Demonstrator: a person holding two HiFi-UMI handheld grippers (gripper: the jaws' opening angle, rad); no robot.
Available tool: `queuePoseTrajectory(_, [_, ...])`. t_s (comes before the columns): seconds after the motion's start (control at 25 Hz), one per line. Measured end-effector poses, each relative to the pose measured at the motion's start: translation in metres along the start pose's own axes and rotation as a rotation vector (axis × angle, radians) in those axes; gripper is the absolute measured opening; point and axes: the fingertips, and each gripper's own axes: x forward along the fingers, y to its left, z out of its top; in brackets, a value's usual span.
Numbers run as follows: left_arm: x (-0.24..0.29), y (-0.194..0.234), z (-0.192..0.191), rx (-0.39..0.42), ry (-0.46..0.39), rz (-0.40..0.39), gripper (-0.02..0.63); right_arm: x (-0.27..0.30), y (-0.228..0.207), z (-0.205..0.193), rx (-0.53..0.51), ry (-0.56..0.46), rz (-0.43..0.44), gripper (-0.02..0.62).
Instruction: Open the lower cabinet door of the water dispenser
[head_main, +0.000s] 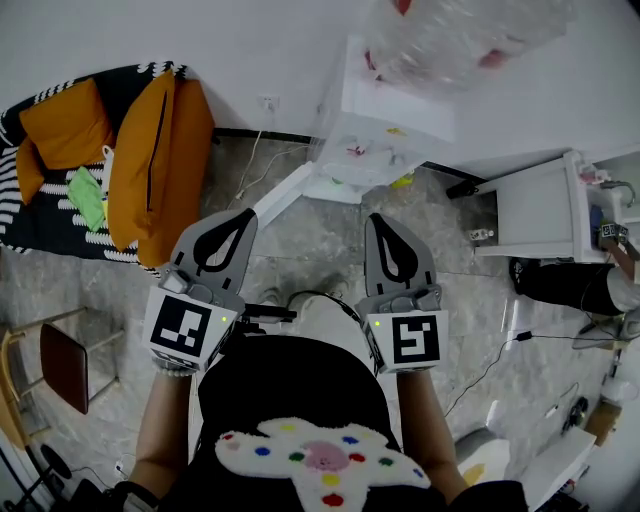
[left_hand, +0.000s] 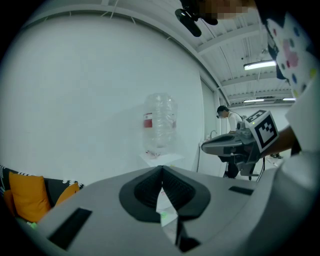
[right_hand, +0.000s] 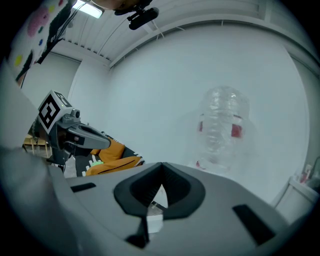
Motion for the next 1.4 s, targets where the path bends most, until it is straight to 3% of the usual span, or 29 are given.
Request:
queuePoseTrajectory(0.28, [0.0041,-0.0045,0.0057,0.013,-0.033,-0.018,0.012,-0.0011,0.0016,-0.0009,0.003,0.0,-0.002,0.005])
queuePoseTrajectory(1.4, [0.0058,-0.0092,-0.0015,0.031,-0.012,-0.033,0.012,-0.0043,0.0077,-0.0055,0.0,0.017,0.018,0.005])
